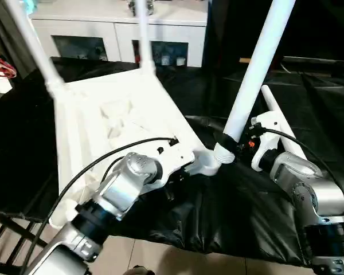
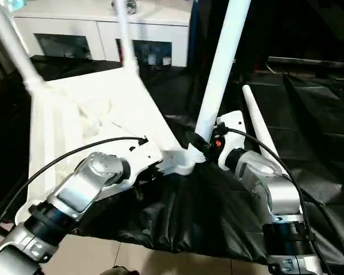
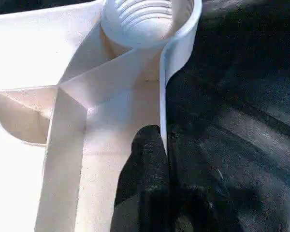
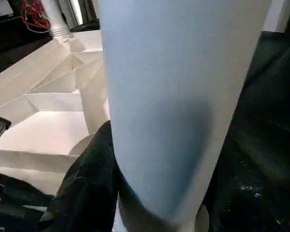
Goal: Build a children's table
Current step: Insert table leg to table base
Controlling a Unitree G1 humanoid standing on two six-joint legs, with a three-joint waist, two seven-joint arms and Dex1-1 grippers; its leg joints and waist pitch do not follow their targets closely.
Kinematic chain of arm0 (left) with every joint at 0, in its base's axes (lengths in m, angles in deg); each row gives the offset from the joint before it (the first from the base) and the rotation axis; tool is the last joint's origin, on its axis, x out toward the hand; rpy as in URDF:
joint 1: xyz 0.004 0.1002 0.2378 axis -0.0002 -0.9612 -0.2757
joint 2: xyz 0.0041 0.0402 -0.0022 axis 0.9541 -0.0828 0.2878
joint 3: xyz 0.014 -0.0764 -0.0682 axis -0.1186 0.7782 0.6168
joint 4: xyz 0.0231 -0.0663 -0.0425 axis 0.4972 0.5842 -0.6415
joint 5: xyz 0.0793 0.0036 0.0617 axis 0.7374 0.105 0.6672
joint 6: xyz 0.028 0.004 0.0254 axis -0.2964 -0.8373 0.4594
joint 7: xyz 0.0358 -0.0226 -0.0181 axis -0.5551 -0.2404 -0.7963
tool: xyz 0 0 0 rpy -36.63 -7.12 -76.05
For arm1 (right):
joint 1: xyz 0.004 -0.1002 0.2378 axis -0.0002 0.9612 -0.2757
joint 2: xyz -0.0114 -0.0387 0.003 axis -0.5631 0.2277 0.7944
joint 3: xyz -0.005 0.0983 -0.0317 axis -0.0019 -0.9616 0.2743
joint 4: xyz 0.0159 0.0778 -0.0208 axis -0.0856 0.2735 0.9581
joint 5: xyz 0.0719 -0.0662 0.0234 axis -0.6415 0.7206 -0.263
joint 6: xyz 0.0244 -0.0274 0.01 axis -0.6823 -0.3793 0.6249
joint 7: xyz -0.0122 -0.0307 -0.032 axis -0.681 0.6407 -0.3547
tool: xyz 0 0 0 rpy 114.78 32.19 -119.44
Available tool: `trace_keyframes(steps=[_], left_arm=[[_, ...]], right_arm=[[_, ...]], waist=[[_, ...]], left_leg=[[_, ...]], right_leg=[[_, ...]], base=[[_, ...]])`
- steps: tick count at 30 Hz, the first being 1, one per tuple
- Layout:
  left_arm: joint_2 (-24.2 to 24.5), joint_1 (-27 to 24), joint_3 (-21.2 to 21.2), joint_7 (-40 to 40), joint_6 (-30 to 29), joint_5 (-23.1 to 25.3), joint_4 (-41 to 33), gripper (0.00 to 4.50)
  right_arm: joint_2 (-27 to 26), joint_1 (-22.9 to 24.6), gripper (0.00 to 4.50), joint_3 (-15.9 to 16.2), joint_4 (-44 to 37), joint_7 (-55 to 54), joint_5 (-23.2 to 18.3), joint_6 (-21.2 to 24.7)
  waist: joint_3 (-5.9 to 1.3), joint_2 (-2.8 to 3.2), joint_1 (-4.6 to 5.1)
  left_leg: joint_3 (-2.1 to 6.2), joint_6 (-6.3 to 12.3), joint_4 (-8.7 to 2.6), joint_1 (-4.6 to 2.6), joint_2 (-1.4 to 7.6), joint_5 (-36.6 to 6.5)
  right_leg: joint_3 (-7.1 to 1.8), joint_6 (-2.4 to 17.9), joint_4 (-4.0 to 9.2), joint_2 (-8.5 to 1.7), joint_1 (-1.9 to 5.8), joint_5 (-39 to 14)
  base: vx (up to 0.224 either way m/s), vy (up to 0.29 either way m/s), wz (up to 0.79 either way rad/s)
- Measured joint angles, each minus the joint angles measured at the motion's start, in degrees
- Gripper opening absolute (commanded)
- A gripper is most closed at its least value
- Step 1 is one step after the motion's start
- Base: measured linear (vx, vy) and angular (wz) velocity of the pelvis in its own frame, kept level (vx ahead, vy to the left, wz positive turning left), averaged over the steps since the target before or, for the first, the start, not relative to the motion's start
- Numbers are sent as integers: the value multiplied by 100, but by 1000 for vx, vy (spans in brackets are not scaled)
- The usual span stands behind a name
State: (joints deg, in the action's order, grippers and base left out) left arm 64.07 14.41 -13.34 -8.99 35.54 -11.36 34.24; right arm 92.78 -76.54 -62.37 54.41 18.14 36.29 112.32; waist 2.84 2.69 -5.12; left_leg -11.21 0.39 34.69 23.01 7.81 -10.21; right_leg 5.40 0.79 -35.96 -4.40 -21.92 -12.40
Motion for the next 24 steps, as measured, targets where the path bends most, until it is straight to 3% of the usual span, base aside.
trace_keyframes(steps=[7,14,18,19,24], left_arm=[[-135,16,46,-228,-77,-5,19,0],[6,-5,98,-233,1145,-147,574,0],[-39,-63,278,-196,1544,-341,825,0],[-61,-73,376,-126,1565,-428,883,45],[14,-56,673,214,1839,-815,963,84]], right_arm=[[-6,15,191,0,-2,-33,2,-2],[-27,21,191,2,-3,-38,6,-19],[-73,20,191,23,-2,-35,12,-33],[-74,18,191,26,-2,-33,12,-34],[-62,0,191,41,2,2,48,-43]], waist=[[1,9,-7],[10,38,-29],[11,40,-58],[12,40,-63],[12,40,-94]], left_leg=[[0,1,-1,4,0,0],[0,0,-1,4,0,0],[0,0,-2,4,0,0],[0,0,-2,4,0,0],[-1,0,-3,5,1,0]], right_leg=[[1,0,10,0,0,0],[3,-1,9,0,0,1],[4,-1,8,0,0,1],[4,-1,8,0,0,1],[3,-1,10,0,-2,1]], base=[[0,0,0],[0,0,0],[0,0,0],[0,0,0],[0,0,0]])
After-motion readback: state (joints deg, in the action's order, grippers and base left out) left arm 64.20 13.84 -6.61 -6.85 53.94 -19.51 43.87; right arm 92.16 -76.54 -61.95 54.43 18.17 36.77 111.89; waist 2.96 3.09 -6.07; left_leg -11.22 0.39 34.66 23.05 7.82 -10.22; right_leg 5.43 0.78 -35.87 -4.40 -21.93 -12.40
